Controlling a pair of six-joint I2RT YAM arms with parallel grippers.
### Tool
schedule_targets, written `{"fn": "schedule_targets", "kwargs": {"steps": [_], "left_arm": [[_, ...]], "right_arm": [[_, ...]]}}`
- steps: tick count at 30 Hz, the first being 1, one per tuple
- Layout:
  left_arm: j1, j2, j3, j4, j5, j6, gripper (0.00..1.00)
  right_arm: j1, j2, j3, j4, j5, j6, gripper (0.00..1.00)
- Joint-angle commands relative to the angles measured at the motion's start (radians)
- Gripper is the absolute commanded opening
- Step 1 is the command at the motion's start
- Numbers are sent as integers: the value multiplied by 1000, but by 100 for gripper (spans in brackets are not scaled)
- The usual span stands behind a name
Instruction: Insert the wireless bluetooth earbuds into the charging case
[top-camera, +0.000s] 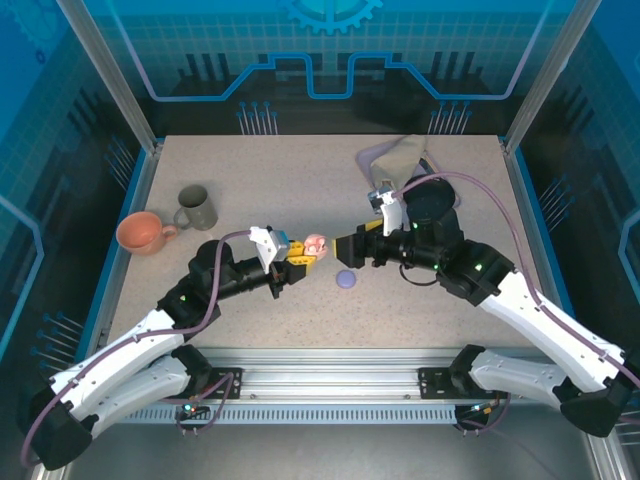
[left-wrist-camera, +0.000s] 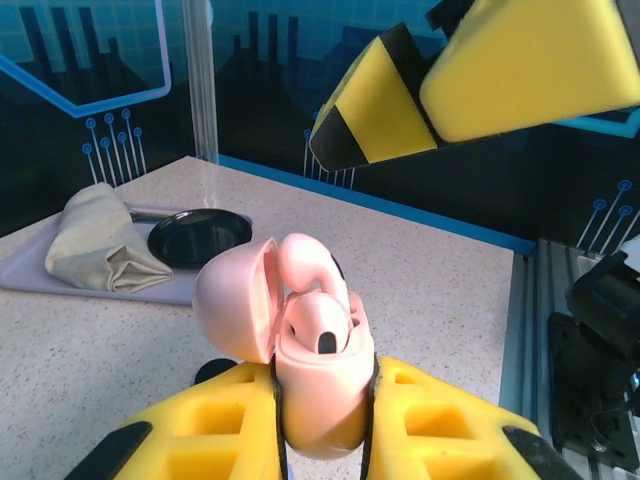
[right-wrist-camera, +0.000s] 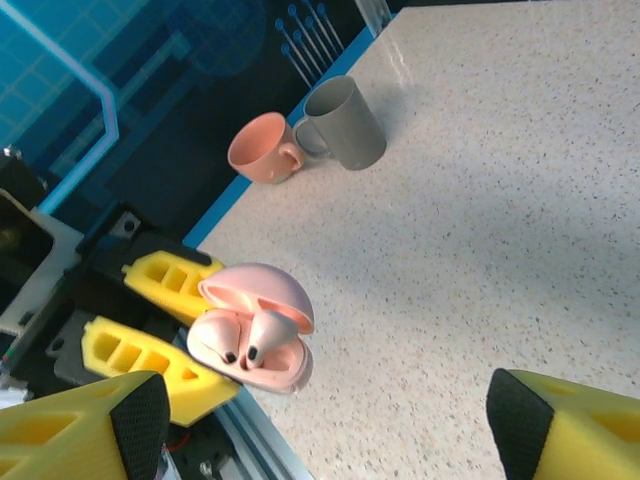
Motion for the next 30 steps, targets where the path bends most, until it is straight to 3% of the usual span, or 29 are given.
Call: {"fn": "schedule_targets", "kwargs": {"steps": [1,6,11,30], "left_arm": [[-4,-10,20,58,53,2,0],[-4,-11,14,89,82,2,0],[-4,-10,14,99,91,5,0],[-5,9,28,96,108,13,0]], "right_arm": [[-35,-19,62,-113,-136,-118,85],[-68,1,95,-128,-299,-142,80],[-68,30,147,-195,-304,-146,78],[-27,144,212,-94,-399,-143,73]]}}
